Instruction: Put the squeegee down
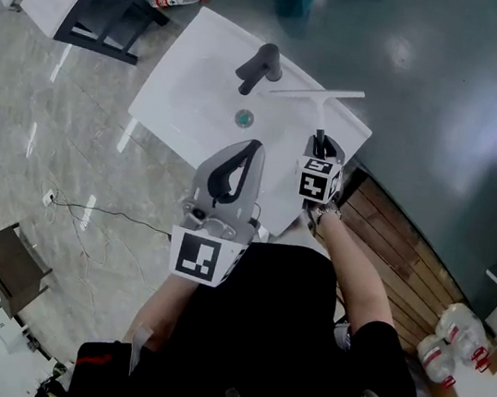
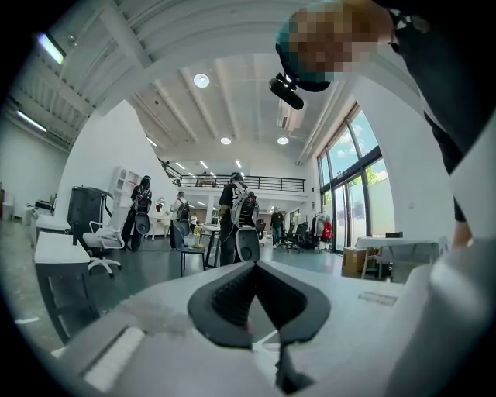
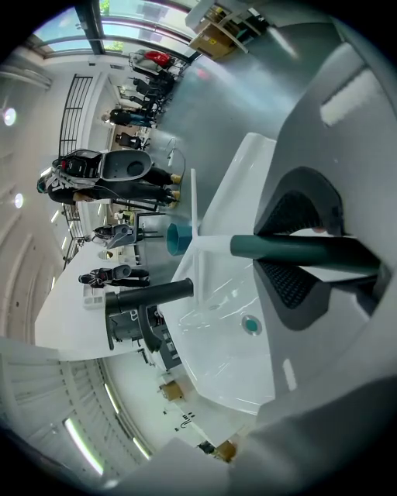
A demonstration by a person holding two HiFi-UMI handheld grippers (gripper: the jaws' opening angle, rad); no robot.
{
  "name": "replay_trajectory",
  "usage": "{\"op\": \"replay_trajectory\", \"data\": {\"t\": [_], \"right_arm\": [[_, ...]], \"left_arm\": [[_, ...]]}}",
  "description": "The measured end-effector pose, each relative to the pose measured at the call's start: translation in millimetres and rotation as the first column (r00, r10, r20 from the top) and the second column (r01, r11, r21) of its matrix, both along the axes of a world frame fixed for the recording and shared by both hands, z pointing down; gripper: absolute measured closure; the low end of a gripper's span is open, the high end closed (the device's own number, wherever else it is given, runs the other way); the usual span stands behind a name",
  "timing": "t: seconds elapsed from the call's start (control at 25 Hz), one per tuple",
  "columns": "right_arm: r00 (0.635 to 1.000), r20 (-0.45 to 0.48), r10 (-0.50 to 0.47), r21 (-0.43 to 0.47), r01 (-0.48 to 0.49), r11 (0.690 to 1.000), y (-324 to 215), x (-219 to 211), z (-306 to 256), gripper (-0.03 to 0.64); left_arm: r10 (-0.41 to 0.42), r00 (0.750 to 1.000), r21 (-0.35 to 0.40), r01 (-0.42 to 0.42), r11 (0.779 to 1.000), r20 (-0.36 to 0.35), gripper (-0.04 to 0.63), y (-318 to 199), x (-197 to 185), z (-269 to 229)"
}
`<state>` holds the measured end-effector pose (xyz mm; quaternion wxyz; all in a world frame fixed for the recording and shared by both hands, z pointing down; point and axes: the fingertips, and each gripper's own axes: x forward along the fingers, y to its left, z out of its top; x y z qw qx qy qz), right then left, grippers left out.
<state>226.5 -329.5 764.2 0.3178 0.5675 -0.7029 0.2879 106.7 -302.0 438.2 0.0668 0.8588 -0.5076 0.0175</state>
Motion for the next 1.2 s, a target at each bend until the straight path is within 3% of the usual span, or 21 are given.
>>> {"op": "replay_trajectory", "data": {"t": [0.48,1.04,1.2], "right_arm": [[0.999,0.027,0.029,-0.041,-0.027,0.999,10.9,0.2,10.4,0.518],[1.0,0.001,0.024,-0.025,-0.024,0.999,15.1,3.4,12.9,0.514],[1.0,0.005,0.016,-0.028,-0.016,0.999,17.5,2.7,12.2,0.481]], "left_arm": [[0.032,0.999,-0.015,-0.032,0.999,0.002,0.594,10.0,2.8,5.7],[0.038,0.999,-0.024,-0.038,0.999,0.003,0.594,18.3,0.0,7.9],[0.047,0.999,-0.016,-0.047,0.999,0.006,0.594,21.9,1.4,5.7]]}}
